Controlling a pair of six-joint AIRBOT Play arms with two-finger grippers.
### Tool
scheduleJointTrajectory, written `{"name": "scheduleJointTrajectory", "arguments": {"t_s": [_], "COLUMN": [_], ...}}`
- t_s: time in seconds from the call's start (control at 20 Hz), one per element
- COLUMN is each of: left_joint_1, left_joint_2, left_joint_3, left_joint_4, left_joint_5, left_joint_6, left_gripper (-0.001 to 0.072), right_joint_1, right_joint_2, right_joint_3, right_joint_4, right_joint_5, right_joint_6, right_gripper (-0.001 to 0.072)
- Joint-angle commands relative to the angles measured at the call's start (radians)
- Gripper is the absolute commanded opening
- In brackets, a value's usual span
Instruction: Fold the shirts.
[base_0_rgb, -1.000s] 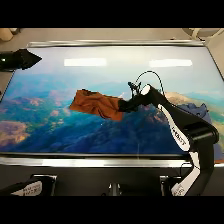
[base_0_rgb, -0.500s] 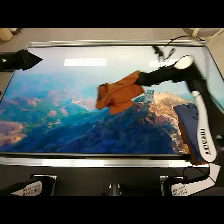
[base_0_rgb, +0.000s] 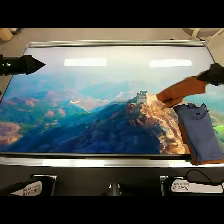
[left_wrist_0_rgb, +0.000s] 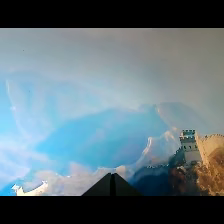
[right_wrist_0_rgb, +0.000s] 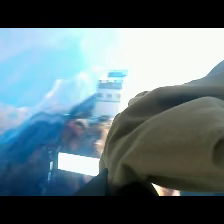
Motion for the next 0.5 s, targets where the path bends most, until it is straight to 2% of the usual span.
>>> {"name": "scheduleJointTrajectory", "arguments": {"t_s": [0.0, 0.15, 0.25, 0.4, 0.45], "left_joint_1": [0.000, 0.000, 0.000, 0.000, 0.000], "left_joint_2": [0.000, 0.000, 0.000, 0.000, 0.000], "left_joint_3": [-0.003, -0.003, -0.003, -0.003, -0.003], "left_joint_4": [0.000, 0.000, -0.001, -0.001, -0.001], "left_joint_5": [0.000, 0.004, 0.005, 0.005, 0.005], "left_joint_6": [0.000, 0.001, 0.019, 0.024, 0.027], "left_gripper": [0.0024, 0.0024, 0.0024, 0.0024, 0.0024], "right_joint_1": [-0.152, -0.218, -0.257, -0.261, -0.262], "right_joint_2": [0.016, 0.052, 0.084, 0.098, 0.111], "right_joint_3": [0.006, 0.006, 0.006, 0.002, -0.018], "right_joint_4": [-0.003, -0.015, -0.078, -0.359, -0.427], "right_joint_5": [0.049, 0.055, 0.090, 0.294, 0.297], "right_joint_6": [-0.002, -0.005, 0.002, -0.033, -0.044], "right_gripper": [0.0013, 0.0013, 0.0013, 0.0012, 0.0012]}}
